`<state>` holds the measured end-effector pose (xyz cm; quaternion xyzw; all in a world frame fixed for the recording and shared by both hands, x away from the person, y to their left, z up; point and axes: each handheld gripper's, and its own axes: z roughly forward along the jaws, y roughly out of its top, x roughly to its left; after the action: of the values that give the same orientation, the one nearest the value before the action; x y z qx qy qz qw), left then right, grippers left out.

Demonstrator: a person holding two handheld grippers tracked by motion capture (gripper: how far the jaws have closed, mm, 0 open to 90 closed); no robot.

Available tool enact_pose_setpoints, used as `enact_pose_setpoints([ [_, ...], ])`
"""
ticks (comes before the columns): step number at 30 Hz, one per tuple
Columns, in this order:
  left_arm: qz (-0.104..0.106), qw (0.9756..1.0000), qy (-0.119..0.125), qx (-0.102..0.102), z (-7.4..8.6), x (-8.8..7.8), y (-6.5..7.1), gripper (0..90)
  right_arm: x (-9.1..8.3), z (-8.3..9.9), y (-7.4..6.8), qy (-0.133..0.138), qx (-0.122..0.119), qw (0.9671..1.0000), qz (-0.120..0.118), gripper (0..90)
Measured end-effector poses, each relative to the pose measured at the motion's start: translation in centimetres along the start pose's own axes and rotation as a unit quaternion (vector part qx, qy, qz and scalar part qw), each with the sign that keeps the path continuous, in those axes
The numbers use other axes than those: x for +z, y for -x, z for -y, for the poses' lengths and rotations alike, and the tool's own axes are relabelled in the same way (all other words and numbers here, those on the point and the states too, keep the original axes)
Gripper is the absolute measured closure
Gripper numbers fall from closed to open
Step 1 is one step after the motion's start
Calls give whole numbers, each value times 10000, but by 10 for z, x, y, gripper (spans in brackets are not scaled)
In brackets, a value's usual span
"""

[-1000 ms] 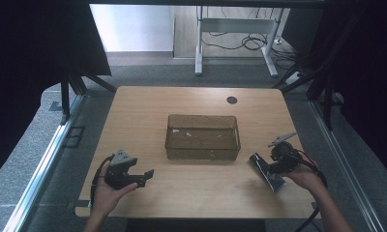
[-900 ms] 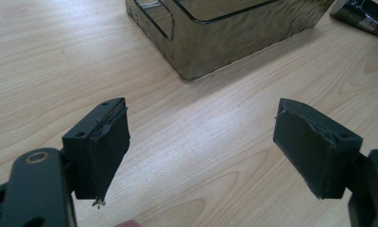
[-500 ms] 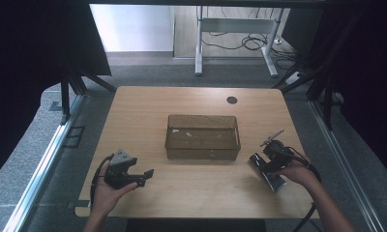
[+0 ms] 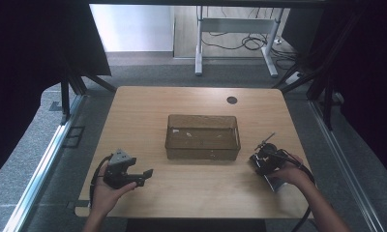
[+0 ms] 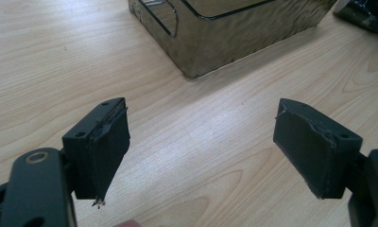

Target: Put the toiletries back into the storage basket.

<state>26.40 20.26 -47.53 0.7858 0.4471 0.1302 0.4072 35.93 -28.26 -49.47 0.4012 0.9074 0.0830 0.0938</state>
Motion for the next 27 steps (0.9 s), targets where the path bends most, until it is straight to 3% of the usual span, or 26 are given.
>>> enact_pose_setpoints([
  [3,-4,10000,6,2,0,0,0,195,3,1,0,-73,-2,10000,25,370],
  [13,-7,10000,-33,7,0,2,2,195,6,0,4,-139,72,9996,-228,448],
  [19,-37,10000,24,5,-1,-2,0,195,4,-3,4,-380,-130,9988,-279,461],
  [27,-25,10000,2,20,0,-1,0,195,-13,-7,7,-327,-303,9986,-288,468],
])
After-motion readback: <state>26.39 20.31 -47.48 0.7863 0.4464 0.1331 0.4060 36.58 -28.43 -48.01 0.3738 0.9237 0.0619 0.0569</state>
